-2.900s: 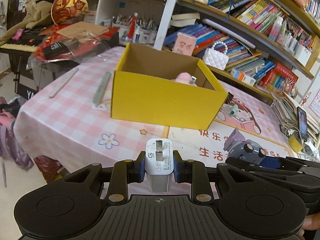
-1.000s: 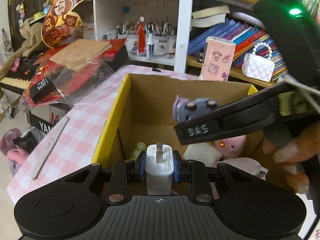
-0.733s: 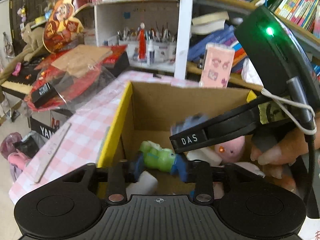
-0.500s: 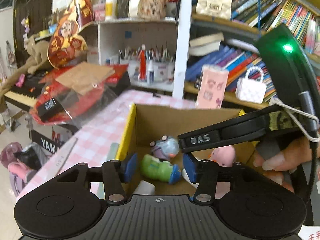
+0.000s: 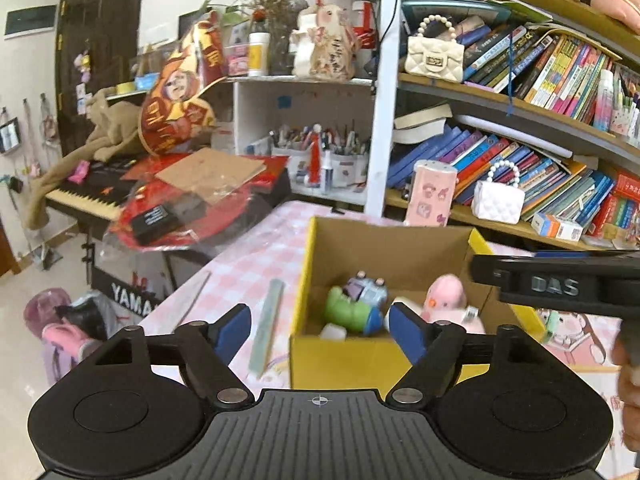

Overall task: Organize objects
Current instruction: 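Withdraw both grippers from the box toward the mint-green item and black clip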

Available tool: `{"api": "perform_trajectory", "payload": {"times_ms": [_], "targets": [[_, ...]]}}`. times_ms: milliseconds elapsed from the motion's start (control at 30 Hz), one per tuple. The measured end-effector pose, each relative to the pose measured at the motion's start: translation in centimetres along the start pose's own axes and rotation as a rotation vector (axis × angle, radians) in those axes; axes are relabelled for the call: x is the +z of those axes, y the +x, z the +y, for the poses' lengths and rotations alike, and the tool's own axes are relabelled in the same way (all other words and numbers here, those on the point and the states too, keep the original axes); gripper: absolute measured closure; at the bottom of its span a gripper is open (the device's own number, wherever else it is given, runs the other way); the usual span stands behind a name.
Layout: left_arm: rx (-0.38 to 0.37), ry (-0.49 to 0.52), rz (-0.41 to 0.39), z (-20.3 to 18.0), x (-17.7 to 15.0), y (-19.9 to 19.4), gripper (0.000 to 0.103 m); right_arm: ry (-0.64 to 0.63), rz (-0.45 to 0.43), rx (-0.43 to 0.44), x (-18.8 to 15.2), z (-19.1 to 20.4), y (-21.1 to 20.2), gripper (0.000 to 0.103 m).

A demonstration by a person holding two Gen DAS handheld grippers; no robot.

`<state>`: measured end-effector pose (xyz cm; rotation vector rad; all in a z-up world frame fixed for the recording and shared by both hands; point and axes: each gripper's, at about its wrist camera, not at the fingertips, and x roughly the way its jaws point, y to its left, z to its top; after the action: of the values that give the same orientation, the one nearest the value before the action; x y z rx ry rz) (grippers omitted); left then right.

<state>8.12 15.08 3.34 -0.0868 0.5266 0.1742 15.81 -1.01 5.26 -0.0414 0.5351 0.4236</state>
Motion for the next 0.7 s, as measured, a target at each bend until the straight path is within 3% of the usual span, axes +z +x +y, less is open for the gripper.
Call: {"api": "perform_trajectory", "payload": {"times_ms": [167,267,700], "targets": [[-0.008,-0.010,0.042,0.5,-1.9,-1.6,0.023,0.006,0.005,-0.031,-3.0,0.8,-3.0,0.037],[-0.021,-0.019,0.058,0.8,-3.0,-2.5,0.016,0.005,0.005,-0.059,-5.0,1.5,-4.3,0.037],[-0.067,-0.007,0.125,0.8,-6.8,-4.9,0.014,0.013,0.075,-0.151,-11.5,3.4,-8.2,0.037]]}}
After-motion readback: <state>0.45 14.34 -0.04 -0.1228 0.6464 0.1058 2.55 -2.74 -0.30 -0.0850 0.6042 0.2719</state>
